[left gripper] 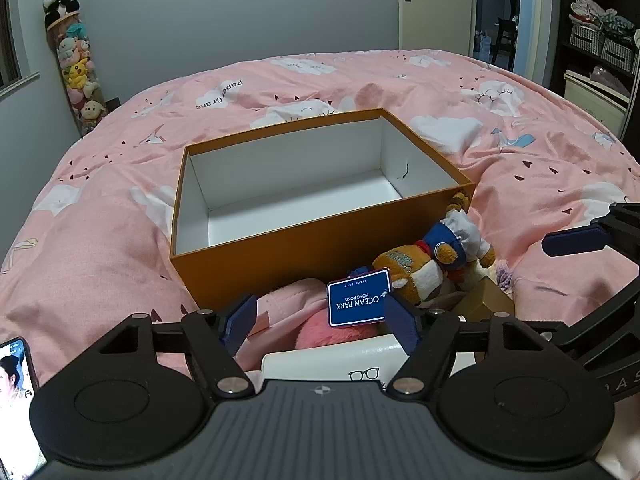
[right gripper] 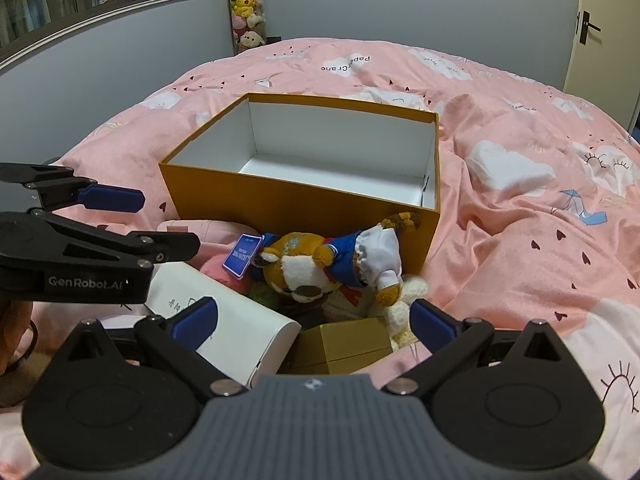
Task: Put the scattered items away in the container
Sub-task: 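Grasp the pink fabric pouch with the left tool while the right tool grasps the Ocean Park dog plush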
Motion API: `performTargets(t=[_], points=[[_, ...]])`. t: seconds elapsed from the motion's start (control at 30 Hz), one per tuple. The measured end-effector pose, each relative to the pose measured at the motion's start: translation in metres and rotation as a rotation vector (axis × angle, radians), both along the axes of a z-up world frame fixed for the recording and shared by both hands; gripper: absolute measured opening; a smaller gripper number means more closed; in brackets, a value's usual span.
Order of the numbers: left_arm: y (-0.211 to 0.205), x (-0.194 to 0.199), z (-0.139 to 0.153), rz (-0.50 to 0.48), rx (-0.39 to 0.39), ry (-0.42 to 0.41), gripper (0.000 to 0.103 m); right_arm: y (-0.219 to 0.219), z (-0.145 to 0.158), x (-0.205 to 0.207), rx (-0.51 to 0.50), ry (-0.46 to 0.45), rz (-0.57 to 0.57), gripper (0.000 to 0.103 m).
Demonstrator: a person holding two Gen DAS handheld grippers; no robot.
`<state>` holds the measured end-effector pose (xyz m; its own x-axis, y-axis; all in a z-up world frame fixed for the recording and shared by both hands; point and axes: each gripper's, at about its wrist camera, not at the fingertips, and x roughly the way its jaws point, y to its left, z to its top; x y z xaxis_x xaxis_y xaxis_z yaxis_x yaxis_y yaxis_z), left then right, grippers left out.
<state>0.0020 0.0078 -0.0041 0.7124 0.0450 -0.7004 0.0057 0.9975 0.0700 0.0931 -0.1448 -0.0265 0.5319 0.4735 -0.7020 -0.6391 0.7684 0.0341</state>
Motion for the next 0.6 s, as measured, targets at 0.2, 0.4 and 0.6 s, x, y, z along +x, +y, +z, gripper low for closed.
performTargets(t=[0.2, 0.4, 0.6], points=[[0.005, 0.000, 0.002, -0.008, -0.023, -0.001, 0.081, 0.000, -0.002, 0.002, 0.003, 0.021, 0.008, 0.102], [0.015, 0.002, 0.002, -0.018, -0.034, 0.027, 0.065, -0.002, -0.003, 0.005, 0.017, 0.043, 0.013, 0.095], [0.026, 0.006, 0.002, -0.017, -0.019, 0.064, 0.050, -0.004, 0.000, 0.019, 0.037, 0.072, 0.027, 0.076]])
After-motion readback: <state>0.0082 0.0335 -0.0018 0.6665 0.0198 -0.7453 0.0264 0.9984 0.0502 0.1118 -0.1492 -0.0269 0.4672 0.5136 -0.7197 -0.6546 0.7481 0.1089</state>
